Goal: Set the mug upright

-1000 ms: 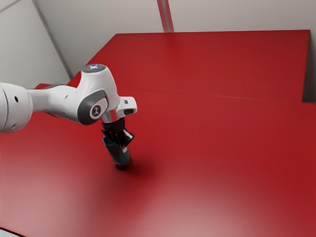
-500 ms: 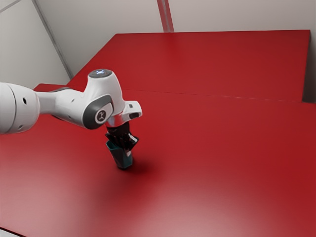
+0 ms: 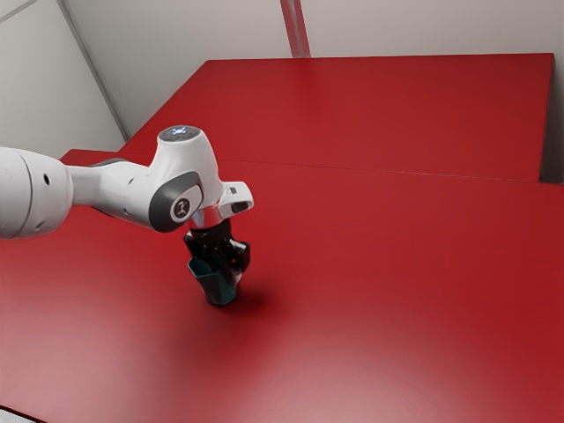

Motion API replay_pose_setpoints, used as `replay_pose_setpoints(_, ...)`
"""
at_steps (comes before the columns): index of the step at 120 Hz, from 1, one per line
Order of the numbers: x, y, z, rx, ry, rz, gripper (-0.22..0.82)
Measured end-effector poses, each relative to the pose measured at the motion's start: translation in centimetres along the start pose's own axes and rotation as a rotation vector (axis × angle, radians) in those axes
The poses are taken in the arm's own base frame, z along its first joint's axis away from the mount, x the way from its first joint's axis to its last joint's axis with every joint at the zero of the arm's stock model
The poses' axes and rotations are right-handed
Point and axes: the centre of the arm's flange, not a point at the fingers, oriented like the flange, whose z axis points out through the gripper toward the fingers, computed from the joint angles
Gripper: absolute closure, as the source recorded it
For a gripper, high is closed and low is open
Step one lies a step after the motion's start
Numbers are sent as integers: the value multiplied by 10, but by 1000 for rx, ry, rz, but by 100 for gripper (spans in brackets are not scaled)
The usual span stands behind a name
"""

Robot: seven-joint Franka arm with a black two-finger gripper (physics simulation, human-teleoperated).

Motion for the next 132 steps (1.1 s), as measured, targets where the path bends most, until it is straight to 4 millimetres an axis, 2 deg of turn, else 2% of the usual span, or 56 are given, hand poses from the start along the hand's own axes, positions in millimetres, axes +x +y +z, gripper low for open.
replay_pose_setpoints(12, -1, -1, -15, -2, 29, -7, 19)
replay_pose_setpoints(26, -3, 0, -35, -4, 67, -10, 12)
replay_pose_setpoints(42, -6, 13, -57, -5, 105, 14, 7)
replay_pose_setpoints(57, -3, 16, -76, -6, 123, 16, 5)
replay_pose_setpoints(98, 21, 4, -164, -3, 106, -11, 2)
replay_pose_setpoints(132, 29, 7, -196, 5, 28, -3, 2)
